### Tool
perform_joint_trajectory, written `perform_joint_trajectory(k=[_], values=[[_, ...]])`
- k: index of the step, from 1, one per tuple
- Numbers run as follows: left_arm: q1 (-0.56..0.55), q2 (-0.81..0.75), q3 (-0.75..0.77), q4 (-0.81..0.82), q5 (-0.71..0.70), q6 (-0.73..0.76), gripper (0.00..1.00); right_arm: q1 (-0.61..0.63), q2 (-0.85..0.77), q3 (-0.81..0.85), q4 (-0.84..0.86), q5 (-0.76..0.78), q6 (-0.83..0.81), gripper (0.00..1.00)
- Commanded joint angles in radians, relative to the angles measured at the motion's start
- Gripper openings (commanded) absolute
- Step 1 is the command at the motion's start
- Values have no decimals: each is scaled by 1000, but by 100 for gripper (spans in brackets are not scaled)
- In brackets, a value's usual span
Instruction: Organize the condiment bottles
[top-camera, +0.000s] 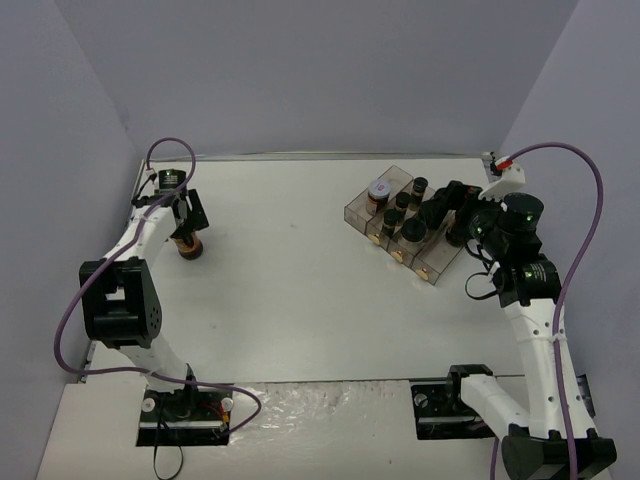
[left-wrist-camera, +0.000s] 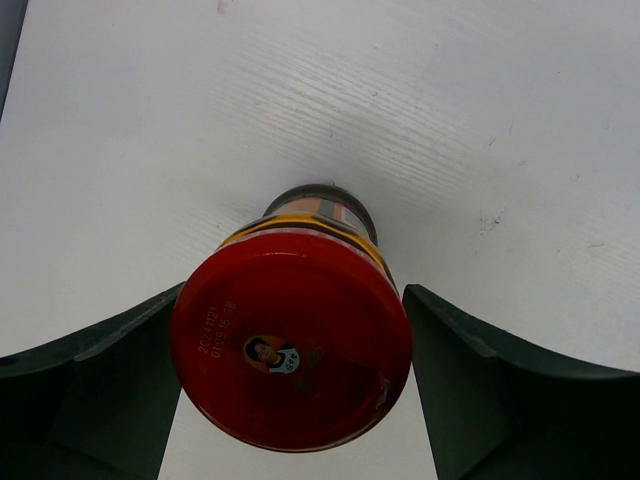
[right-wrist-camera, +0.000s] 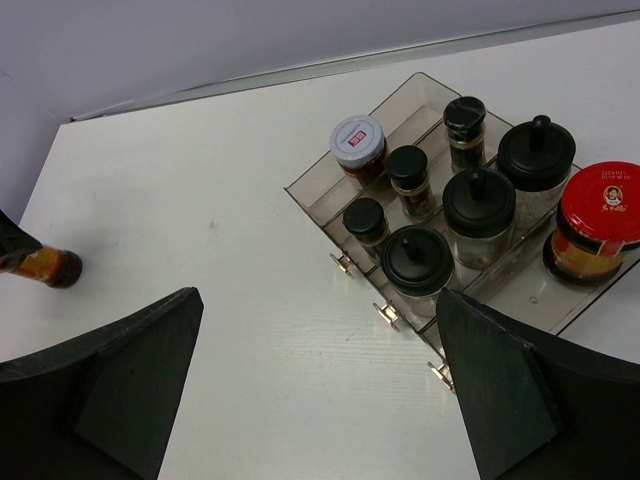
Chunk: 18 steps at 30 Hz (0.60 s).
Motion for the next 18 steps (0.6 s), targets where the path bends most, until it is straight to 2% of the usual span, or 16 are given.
perform_joint_trajectory(k=[1,4,8,11,13,18], values=[[6,-48,43,34,16,30,68,9,-31,-4,57,-26,4,100],[5,-58,44,36,33,44,54,9,-42,-10,56,-30,10,100],[-23,-95,41,29,54,57,18,8,-55,-14,56,-29,12,100],[-94,-128,55,13,63,65,0,9,-61,-14,57,-33,13,100],[-140,-143,70,2,85,62,0,9,-61,-12,57,-42,11,100],[-363,-166,129,-40,75,66,0,14,-63,-6,56,-78,-23,100]])
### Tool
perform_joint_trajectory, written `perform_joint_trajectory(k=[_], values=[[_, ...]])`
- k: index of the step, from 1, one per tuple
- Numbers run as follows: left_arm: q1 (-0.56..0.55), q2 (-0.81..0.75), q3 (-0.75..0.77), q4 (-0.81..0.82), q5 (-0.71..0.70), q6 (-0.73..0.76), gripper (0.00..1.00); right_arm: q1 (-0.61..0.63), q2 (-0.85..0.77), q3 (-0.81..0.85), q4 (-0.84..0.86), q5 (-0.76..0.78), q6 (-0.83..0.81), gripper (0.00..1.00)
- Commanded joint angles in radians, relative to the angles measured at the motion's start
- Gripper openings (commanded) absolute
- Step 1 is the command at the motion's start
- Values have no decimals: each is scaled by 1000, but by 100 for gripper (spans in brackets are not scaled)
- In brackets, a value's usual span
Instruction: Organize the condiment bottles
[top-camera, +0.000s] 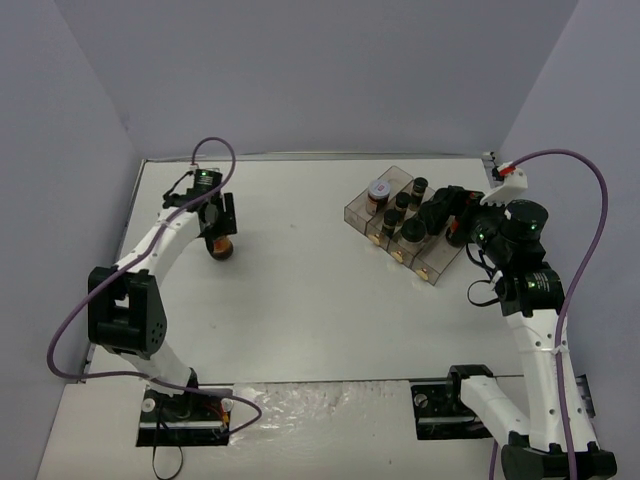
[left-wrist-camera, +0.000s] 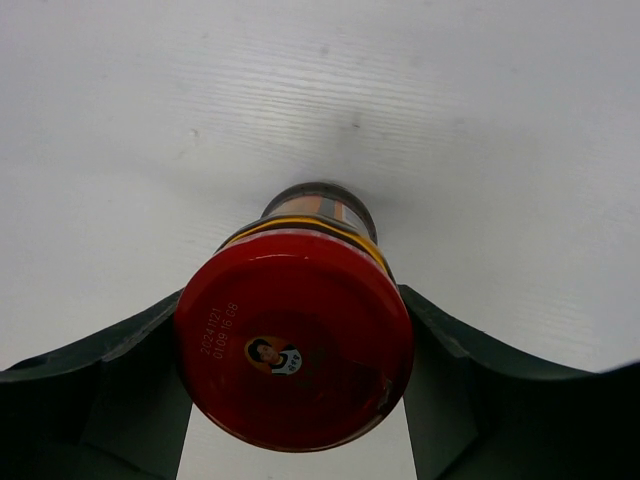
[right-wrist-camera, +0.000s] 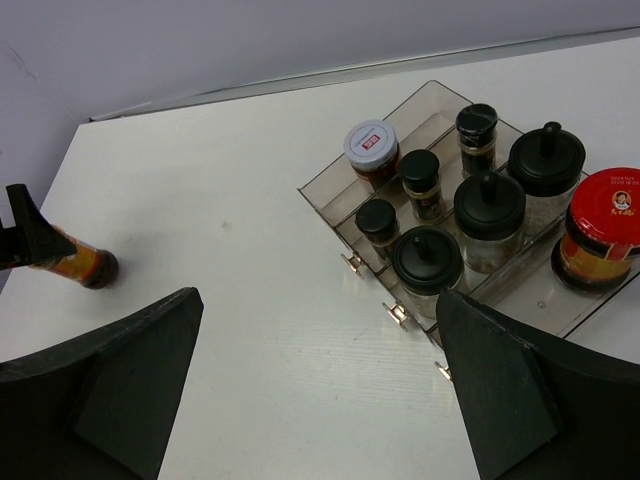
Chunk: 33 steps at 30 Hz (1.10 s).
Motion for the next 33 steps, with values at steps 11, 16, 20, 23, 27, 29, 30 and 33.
perform_joint_trajectory(k=[11,16,20,23,27,29,30,33], values=[[-570,20,258,35,-31,-10,0,23,-16,13,47,-76,-55,100],[-657,94,300,59,-32,-10,0,26,-27,1,36,-78,-67,100],[-707,154,318,67,-31,-6,0,28,-39,-12,31,-81,-78,100],[-718,174,328,61,-32,-6,0,29,-42,-16,28,-78,-82,100],[-729,187,326,59,-32,-6,2,29,-41,-24,24,-75,-91,100],[-732,190,322,53,-36,-8,11,30,-38,-27,24,-75,-91,100],[-736,189,316,52,-36,-11,20,30,-36,-27,23,-75,-92,100],[-745,183,300,53,-39,-16,49,32,-36,-24,22,-80,-101,100]])
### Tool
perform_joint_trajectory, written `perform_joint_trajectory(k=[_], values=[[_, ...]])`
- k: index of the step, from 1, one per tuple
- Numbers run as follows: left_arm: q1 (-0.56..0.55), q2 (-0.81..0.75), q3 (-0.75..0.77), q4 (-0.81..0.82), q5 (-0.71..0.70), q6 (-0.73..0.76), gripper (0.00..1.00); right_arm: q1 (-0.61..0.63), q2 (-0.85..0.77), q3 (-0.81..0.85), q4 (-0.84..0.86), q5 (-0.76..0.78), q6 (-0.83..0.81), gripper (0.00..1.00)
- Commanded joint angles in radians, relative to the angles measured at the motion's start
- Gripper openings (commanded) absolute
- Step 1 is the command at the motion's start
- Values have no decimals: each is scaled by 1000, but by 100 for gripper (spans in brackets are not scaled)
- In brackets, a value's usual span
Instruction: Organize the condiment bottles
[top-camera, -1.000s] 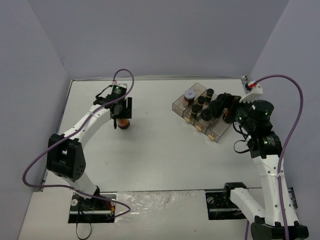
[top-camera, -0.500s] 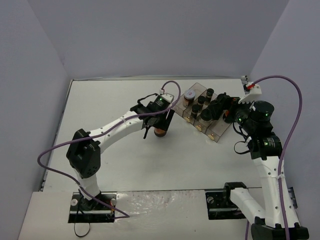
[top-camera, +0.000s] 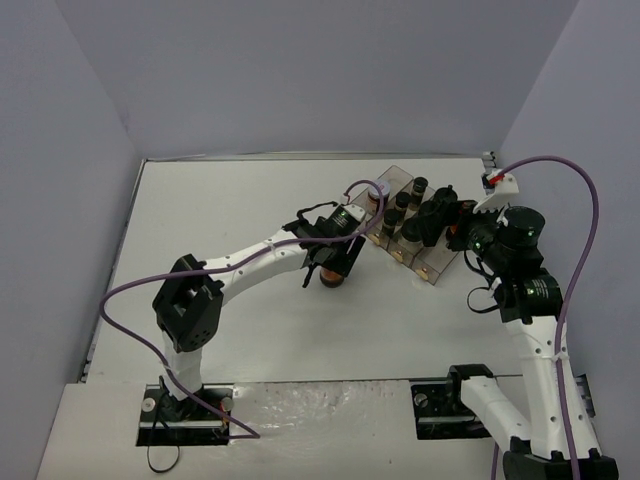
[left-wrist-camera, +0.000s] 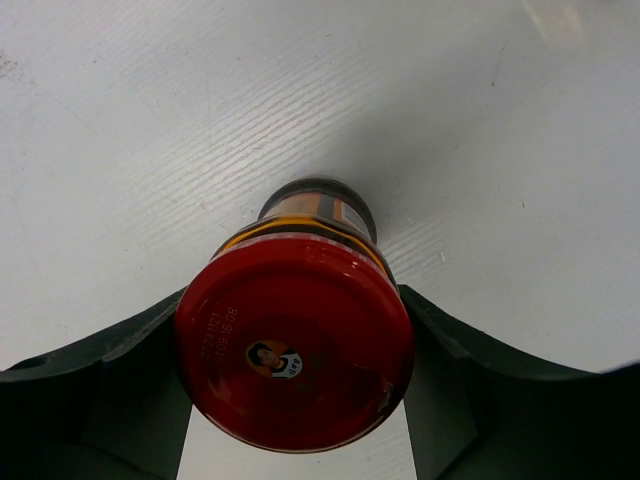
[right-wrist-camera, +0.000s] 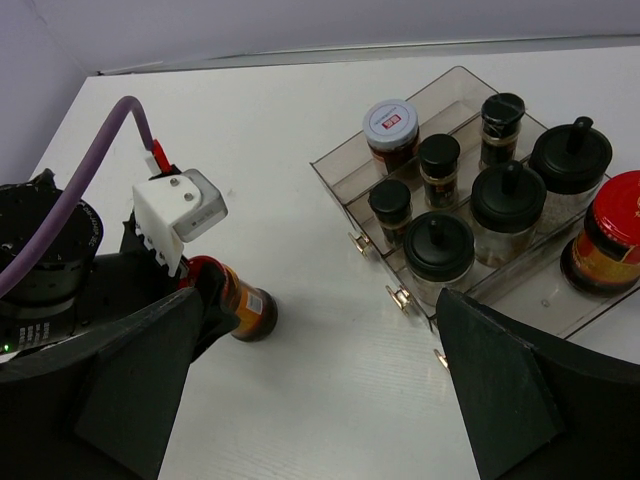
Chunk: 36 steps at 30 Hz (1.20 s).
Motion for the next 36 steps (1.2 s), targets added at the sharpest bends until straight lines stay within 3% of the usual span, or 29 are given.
perform_joint_trajectory(k=[1,4,7,14,19,27,32,36], values=[[-16,-58,46,57,-36,-13,60,7,3,12,45,-26,-25,100],[-17,-76,35,53,-47,-19,85,10,14,22,44,-34,-39,100],[-17,-109,47,36,-53,-15,96,13,26,46,36,-39,-62,100],[-15,-242,100,5,-55,-25,97,25,68,109,7,-20,-115,100],[26,-413,13,20,-93,-55,97,41,115,156,-17,-21,-138,100],[291,-774,-300,-36,-109,-91,97,147,204,162,-35,33,-197,100],[471,-955,-439,-124,-112,-39,97,361,303,147,-16,161,-233,100],[531,-1082,-502,-160,-157,-7,97,459,379,102,52,181,-233,100]])
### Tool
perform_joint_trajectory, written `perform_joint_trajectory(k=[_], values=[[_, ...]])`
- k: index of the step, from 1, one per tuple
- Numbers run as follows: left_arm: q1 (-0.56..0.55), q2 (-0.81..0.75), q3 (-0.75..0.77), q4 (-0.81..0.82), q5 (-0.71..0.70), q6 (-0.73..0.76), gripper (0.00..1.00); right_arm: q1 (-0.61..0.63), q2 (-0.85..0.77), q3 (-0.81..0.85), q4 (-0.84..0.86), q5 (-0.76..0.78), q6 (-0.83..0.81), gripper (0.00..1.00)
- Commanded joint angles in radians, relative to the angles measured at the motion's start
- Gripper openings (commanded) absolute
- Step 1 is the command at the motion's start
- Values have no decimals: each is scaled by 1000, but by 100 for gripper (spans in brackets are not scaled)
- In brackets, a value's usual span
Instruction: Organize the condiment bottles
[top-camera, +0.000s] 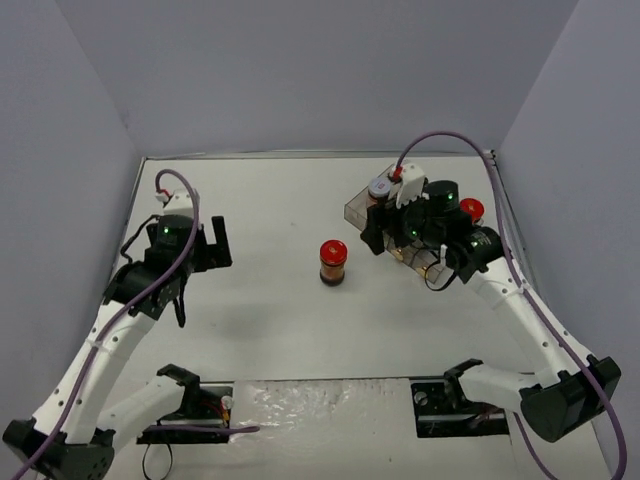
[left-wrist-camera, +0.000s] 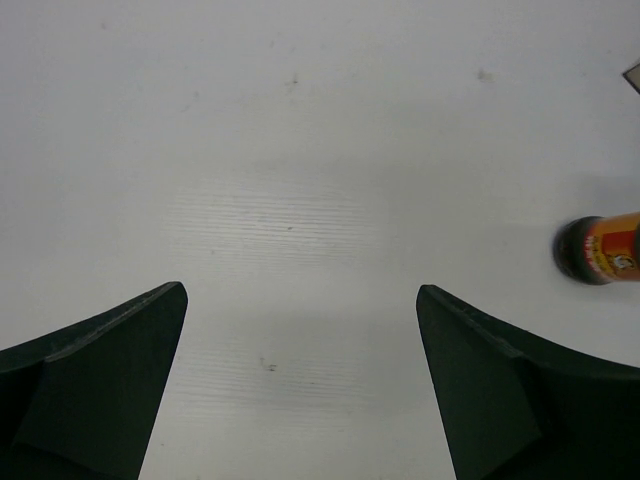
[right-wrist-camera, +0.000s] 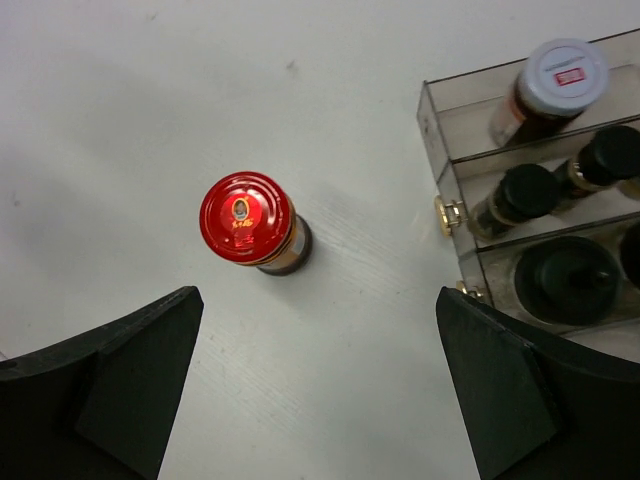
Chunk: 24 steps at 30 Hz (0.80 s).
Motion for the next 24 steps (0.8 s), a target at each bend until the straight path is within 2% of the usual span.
perform_joint_trajectory(k=[1,7,11,18,24], values=[[57,-133,-24,-34,-67,47,97,116,79,-29,136,72,-27,100],[62,-285,-158,-44,-127,35,97,252,259,-24,209,159,-47,100],[62,-325,-193,-42,-147,26,97,275,356,3,232,180,-56,100],[61,-311,-201,-31,-154,31,97,286,462,19,262,216,-43,100],[62,-304,-204,-22,-152,37,97,290,462,-10,314,229,-23,98]])
